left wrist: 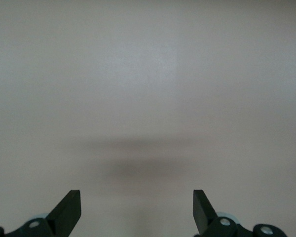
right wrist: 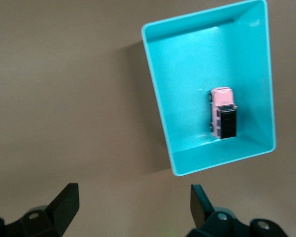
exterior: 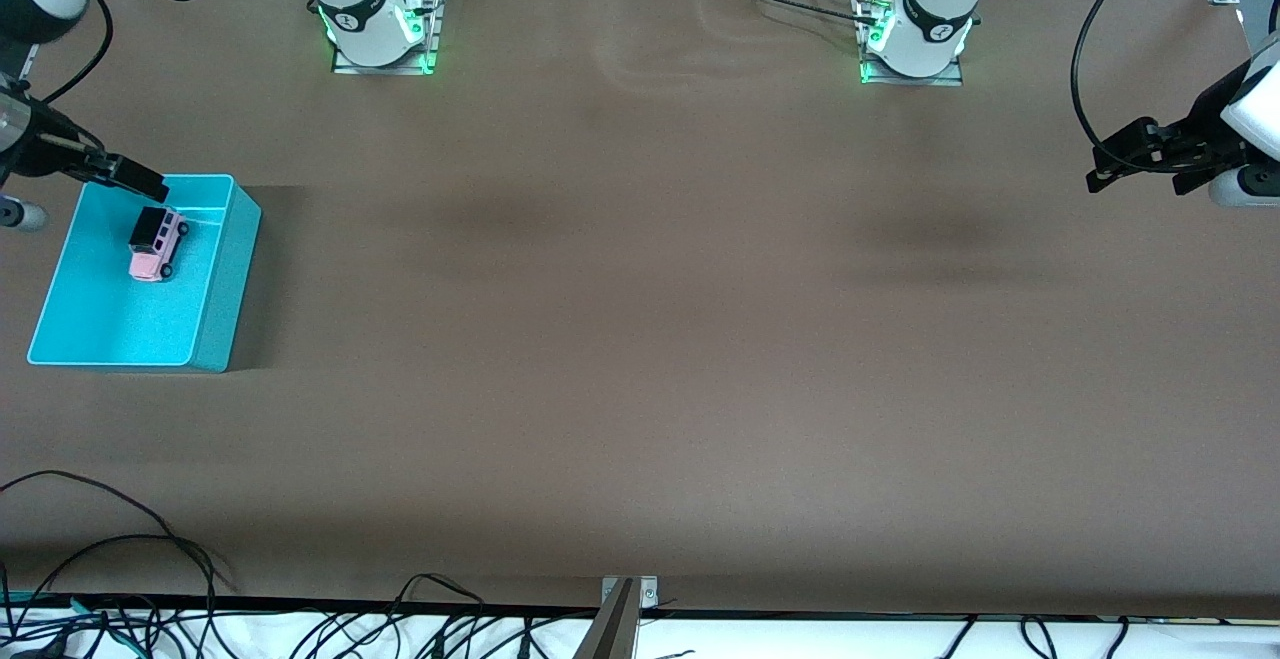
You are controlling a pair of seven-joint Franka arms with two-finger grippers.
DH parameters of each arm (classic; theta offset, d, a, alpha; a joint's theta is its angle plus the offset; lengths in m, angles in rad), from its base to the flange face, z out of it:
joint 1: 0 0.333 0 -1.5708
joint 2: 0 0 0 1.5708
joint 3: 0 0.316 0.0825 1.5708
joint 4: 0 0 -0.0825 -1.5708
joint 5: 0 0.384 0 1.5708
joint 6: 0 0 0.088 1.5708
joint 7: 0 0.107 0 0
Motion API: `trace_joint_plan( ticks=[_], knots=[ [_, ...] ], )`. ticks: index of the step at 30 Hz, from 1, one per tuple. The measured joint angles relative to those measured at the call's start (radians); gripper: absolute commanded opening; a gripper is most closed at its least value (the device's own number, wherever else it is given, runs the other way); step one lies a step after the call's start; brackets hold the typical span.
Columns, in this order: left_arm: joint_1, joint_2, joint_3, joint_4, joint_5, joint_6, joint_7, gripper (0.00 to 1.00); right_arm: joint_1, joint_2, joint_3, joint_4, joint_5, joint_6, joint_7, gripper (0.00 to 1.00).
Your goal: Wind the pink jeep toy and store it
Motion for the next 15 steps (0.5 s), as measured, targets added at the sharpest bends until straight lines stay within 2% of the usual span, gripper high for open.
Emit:
trace_joint_plan(
  ticks=[4,15],
  knots=[
    [0.000,0.000,0.000,0.000,0.000,0.000,0.000,1.00,0.007,-0.010,0.015,0.046,0.056,-0.021,0.016,1.00],
    [0.001,0.000,0.000,0.000,0.000,0.000,0.000,1.00,0.012,-0.024,0.069,0.152,0.102,-0.075,0.016,1.00]
  ],
)
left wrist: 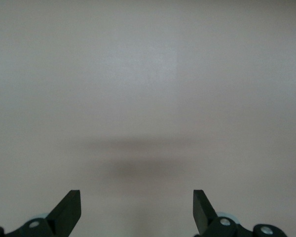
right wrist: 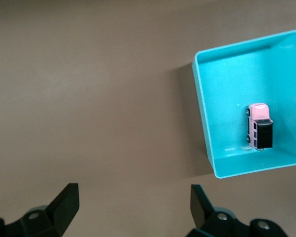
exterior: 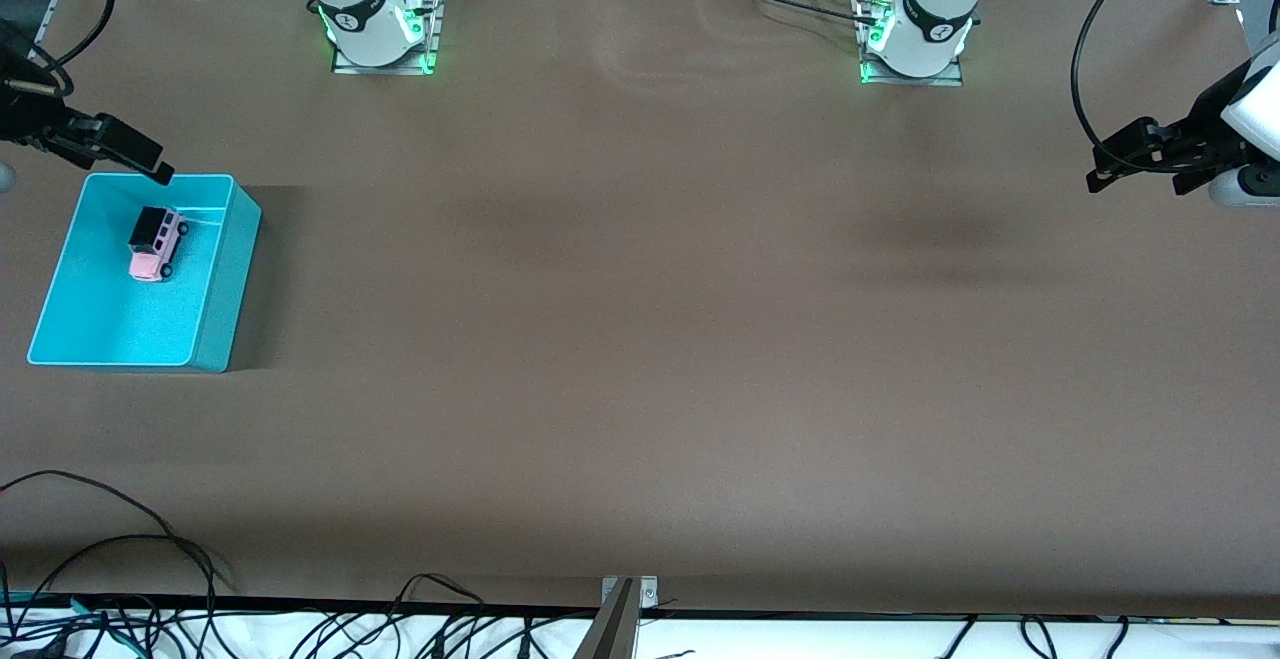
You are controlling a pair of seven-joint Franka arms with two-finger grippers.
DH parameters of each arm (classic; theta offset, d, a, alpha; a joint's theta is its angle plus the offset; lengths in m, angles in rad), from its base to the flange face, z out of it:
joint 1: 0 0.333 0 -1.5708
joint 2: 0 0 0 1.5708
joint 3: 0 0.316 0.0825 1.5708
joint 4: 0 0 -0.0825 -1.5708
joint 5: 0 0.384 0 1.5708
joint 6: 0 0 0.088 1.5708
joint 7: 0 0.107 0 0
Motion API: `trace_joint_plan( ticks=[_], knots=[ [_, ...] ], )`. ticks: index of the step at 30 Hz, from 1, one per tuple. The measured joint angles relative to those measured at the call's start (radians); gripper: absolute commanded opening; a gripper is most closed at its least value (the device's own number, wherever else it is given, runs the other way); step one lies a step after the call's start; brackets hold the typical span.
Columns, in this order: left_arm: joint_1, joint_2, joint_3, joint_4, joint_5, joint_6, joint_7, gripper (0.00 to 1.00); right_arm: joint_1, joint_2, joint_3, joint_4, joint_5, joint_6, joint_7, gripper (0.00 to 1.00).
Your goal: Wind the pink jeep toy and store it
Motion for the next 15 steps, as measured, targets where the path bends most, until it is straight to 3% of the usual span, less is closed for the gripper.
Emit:
trace_joint_plan(
  ticks=[9,15],
  knots=[
    [0.000,0.000,0.000,0.000,0.000,0.000,0.000,1.00,0.001,-0.020,0.065,0.006,0.000,-0.003,-0.064,1.00],
    [0.000,0.000,0.000,0.000,0.000,0.000,0.000,1.00,0.000,-0.033,0.078,0.006,0.000,-0.003,-0.101,1.00]
  ],
)
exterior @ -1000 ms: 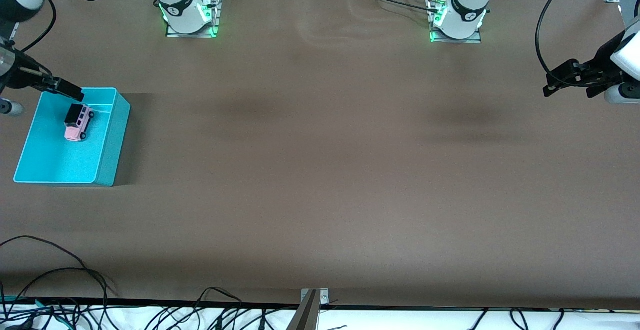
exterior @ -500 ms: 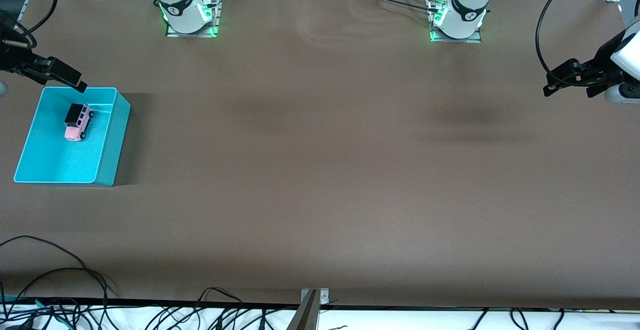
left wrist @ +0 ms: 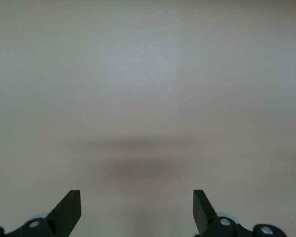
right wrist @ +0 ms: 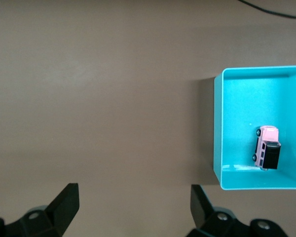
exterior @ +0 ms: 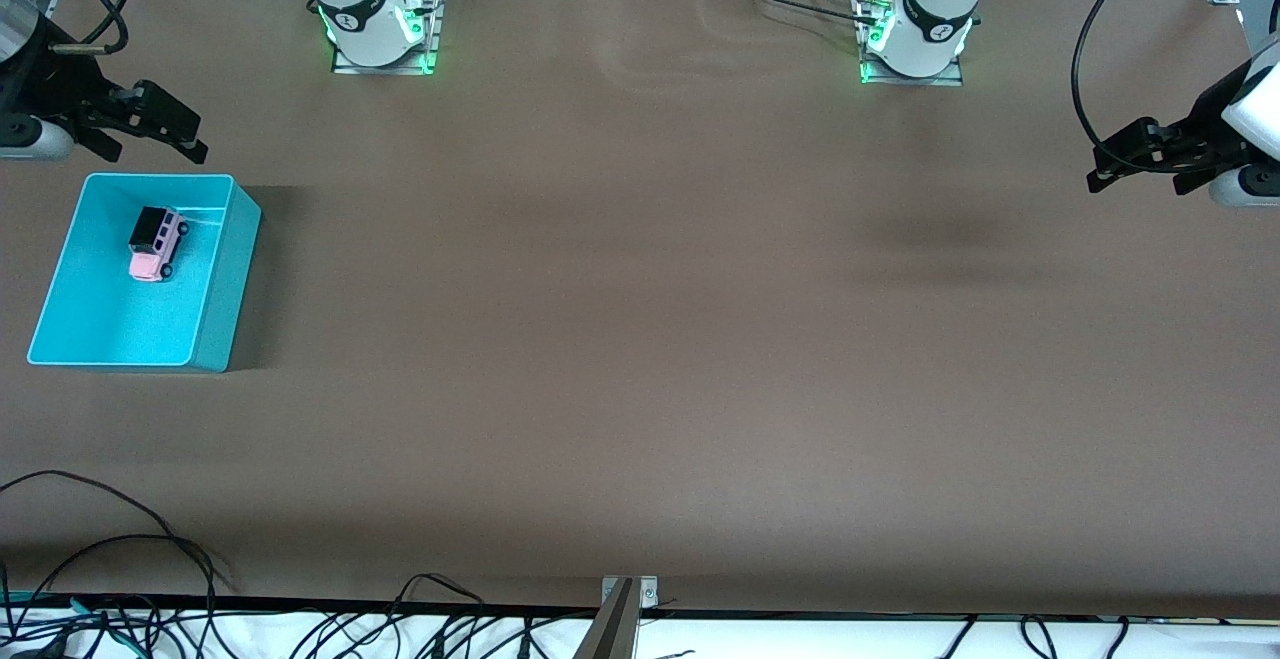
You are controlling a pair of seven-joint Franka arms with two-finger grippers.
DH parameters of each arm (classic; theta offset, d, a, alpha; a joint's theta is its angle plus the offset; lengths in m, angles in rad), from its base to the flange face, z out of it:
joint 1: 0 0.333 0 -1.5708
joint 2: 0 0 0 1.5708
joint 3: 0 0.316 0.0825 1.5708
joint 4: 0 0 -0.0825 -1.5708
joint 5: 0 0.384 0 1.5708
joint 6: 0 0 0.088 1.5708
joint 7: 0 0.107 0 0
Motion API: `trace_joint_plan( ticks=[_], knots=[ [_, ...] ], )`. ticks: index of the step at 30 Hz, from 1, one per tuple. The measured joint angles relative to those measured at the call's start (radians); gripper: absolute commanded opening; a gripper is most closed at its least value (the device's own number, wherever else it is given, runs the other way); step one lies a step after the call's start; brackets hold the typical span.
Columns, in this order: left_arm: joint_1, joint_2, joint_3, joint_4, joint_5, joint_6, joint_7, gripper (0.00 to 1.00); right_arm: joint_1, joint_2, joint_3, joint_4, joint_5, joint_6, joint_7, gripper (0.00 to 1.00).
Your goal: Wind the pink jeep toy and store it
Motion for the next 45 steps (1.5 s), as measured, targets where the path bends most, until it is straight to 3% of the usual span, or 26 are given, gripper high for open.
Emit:
trace_joint_plan(
  ticks=[45],
  knots=[
    [0.003,0.000,0.000,0.000,0.000,0.000,0.000,1.00,-0.007,-0.006,-0.012,0.017,0.000,-0.001,-0.030,1.00]
  ],
)
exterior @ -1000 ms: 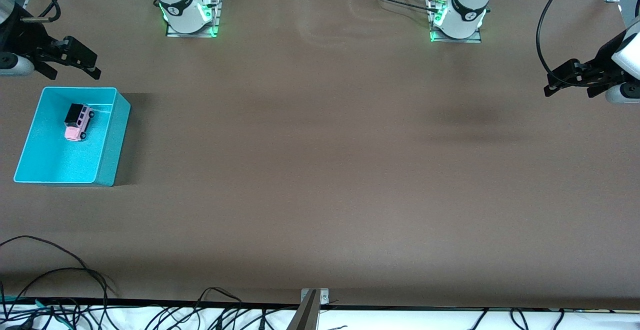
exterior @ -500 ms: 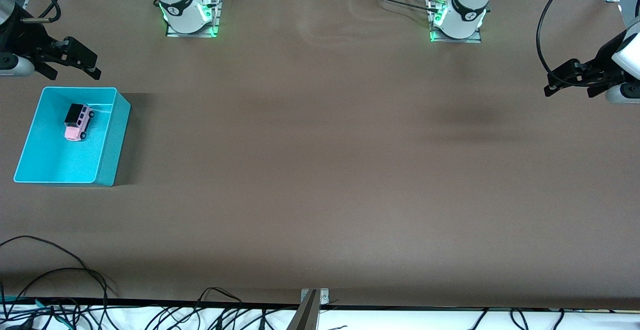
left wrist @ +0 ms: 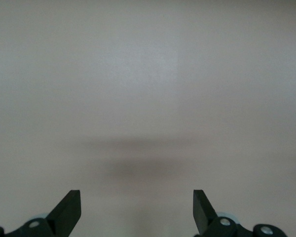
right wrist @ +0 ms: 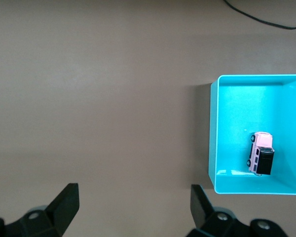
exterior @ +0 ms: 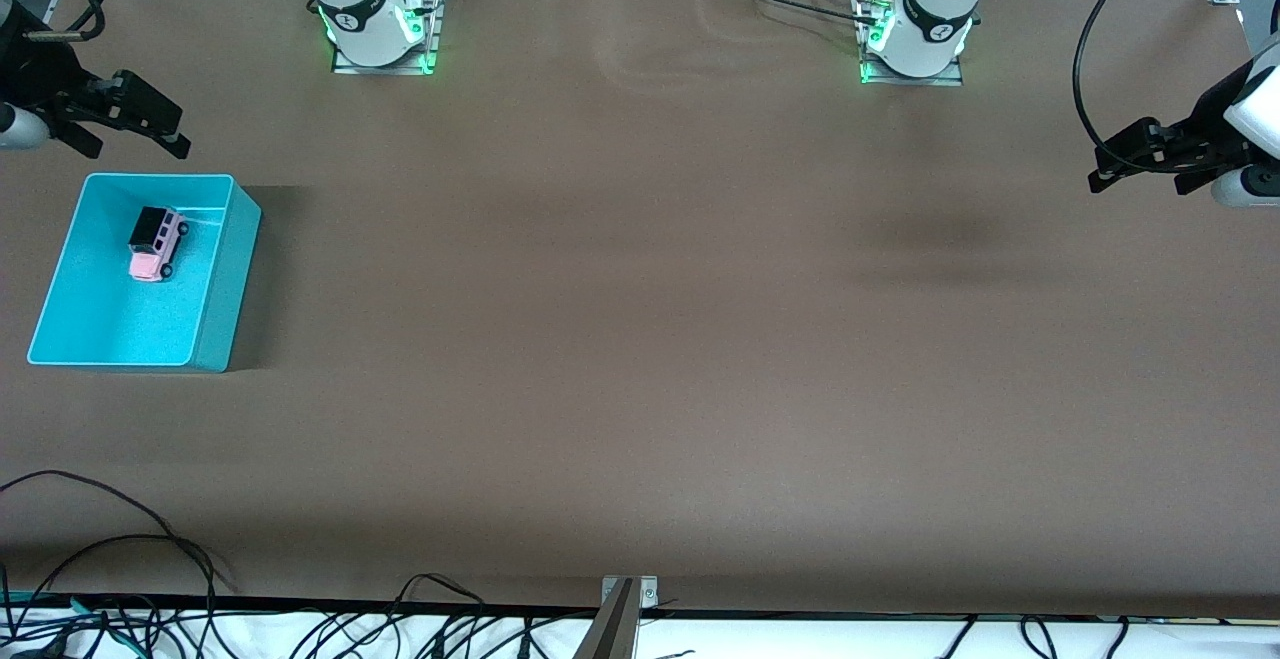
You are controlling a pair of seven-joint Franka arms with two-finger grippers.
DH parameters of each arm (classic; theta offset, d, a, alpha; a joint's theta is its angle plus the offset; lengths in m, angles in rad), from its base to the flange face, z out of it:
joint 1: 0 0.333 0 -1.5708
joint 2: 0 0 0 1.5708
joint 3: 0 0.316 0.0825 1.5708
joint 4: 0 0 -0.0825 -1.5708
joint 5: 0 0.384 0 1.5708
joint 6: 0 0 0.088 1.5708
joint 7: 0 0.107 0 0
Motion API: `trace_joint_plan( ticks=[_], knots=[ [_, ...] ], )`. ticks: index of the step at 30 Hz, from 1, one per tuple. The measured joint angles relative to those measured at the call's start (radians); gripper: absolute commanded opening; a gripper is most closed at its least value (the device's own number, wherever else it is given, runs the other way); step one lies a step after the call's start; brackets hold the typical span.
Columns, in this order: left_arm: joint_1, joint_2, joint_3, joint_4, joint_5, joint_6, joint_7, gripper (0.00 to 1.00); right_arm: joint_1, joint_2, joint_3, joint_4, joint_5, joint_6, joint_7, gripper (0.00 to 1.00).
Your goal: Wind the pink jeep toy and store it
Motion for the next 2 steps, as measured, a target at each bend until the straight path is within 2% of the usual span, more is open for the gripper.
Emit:
trace_joint_plan(
  ticks=[2],
  knots=[
    [0.000,0.000,0.000,0.000,0.000,0.000,0.000,1.00,0.000,0.000,-0.002,0.003,0.000,0.000,0.000,1.00]
  ],
)
